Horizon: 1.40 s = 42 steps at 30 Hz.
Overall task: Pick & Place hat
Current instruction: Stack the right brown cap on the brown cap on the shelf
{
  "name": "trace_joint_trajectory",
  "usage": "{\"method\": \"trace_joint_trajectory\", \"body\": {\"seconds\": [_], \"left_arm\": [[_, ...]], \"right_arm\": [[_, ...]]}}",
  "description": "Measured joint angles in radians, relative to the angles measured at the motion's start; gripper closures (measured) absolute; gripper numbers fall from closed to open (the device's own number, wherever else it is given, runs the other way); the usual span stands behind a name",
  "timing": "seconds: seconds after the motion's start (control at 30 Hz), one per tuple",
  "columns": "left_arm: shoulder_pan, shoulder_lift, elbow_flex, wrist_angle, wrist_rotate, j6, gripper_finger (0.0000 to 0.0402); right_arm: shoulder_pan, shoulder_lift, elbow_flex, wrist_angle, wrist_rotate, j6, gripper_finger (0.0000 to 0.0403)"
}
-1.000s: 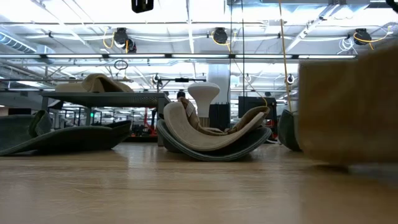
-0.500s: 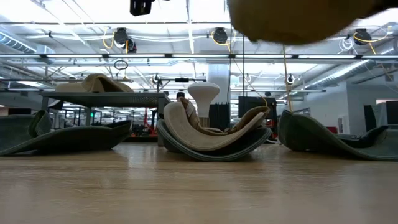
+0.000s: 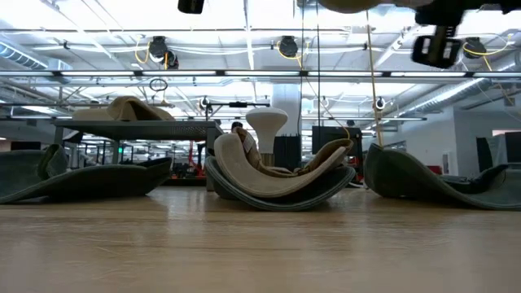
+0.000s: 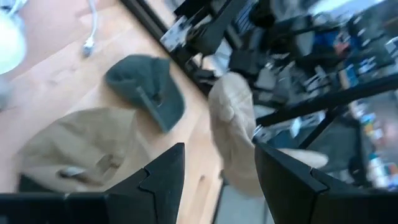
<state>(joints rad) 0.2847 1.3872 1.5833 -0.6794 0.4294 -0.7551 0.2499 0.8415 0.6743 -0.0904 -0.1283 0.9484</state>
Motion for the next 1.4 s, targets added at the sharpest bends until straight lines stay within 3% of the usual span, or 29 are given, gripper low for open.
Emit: {"method": "trace_joint_trajectory", "body": {"seconds": [0.33, 0.57, 0.93, 1.4], "left_arm": [[0.042, 0.0, 0.0, 0.063, 0.094, -0.234, 0.0204], [0.06, 0.0, 0.0, 0.105, 0.252, -0.359, 0.0204], [0.063, 0.0, 0.0, 0.1, 0.248, -0.328, 0.0204], [0.017, 0.0, 0.0, -0.033, 0.145, -0.152, 0.0204]], "right_arm": [[-0.198, 0.044, 0.15, -0.143, -0.028, -0.452, 0.0395], [-0.319, 0.145, 0.307, -0.318, -0.029, -0.647, 0.0395], [-0.361, 0.348, 0.474, -0.4, -0.113, -0.739, 0.0395], [-0.361, 0.384, 0.479, -0.341, -0.198, -0.728, 0.0395]]}}
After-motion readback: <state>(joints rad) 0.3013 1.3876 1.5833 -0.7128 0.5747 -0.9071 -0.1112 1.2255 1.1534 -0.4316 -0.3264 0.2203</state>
